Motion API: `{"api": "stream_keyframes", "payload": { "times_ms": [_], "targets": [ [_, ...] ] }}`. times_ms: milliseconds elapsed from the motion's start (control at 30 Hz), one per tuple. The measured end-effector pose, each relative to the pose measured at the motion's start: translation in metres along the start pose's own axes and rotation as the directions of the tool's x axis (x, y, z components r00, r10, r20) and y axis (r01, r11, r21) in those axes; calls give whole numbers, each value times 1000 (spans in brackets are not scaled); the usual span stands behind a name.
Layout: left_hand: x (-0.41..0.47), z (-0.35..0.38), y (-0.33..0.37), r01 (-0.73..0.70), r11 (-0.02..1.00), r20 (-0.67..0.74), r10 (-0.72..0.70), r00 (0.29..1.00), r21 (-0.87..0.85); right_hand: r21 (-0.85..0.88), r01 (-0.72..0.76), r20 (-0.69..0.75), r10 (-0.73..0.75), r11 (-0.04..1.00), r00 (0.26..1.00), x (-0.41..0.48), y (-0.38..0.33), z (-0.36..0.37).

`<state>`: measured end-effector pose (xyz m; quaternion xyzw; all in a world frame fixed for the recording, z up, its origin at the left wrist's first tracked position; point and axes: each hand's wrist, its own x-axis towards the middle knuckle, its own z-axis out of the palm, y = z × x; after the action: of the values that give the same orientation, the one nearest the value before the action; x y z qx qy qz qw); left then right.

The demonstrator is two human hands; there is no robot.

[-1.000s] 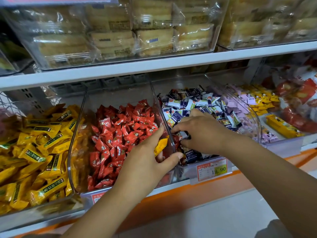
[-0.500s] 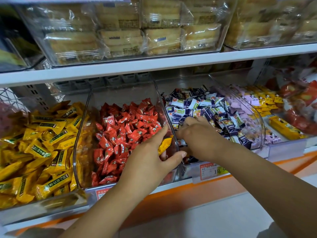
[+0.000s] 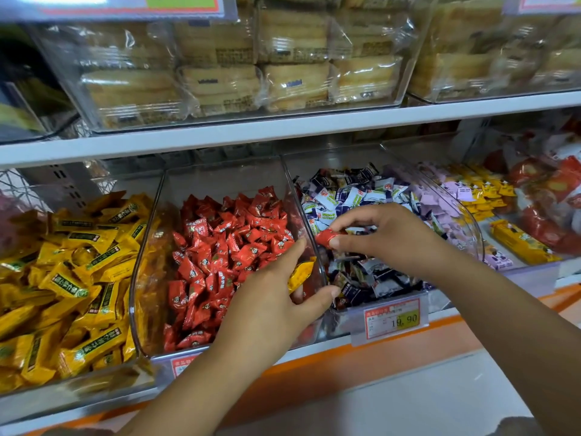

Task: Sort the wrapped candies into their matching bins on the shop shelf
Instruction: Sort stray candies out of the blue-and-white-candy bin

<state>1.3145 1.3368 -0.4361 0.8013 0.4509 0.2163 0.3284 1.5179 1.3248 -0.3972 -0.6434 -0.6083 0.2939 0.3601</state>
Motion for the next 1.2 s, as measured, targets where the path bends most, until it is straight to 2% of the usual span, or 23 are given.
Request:
{"api": "stream_keyframes", "payload": {
  "times_ms": [100, 200, 333, 500, 567, 667, 700, 767, 833, 867, 933, 1033, 1100, 1200],
  "targets": [
    [0, 0, 0, -4, 1000, 4, 4, 1000, 7, 107, -24, -23, 26, 994, 999, 0, -3, -2],
    [-1, 0, 1, -2, 1000, 15, 2, 1000, 26, 136, -17, -108, 32, 991, 994, 3, -4, -4],
    [-1, 0, 0, -11, 999, 18, 10, 1000, 43, 112, 144, -235, -114, 983, 965, 13, -15, 7],
    [-1, 0, 0, -22, 998, -5, 22, 1000, 61, 97, 177, -72, -170, 979, 983, 21, -24, 35],
    [-1, 0, -1, -21, 998, -6, 22, 1000, 52, 76, 172, -76, -167, 982, 983, 22, -25, 32],
    [-1, -1, -2, -23, 998, 1, 23, 1000, 59, 0, 132, -127, -131, 991, 983, 17, -27, 14],
    [-1, -1, -1, -23, 998, 5, 23, 1000, 55, -27, 89, -91, -91, 996, 992, 13, -28, 5],
    [-1, 0, -2, -28, 999, 6, 28, 1000, 47, -152, -9, 123, 28, 988, 992, 5, -25, -7],
    [0, 0, -3, -33, 999, -1, 33, 999, 42, -390, 3, 340, 141, 921, 930, -2, -17, -8],
    [1, 1, -3, -33, 999, -7, 34, 999, 38, -493, 40, 389, 179, 869, 904, -3, -12, -3],
    [1, 1, -3, -38, 999, -26, 39, 999, 30, -601, 89, 383, 188, 794, 904, -1, 2, 8],
    [0, 1, -3, -29, 1000, -30, 29, 999, 13, -647, 135, 295, 83, 750, 952, 2, 11, 13],
    [-1, 0, -1, -16, 1000, -11, 16, 1000, 7, -622, 125, 238, 35, 773, 971, 3, 12, 5],
    [-2, -1, -1, -9, 1000, -1, 9, 1000, 16, -574, 49, 159, 52, 817, 986, 3, 11, -4]
  ]
}}
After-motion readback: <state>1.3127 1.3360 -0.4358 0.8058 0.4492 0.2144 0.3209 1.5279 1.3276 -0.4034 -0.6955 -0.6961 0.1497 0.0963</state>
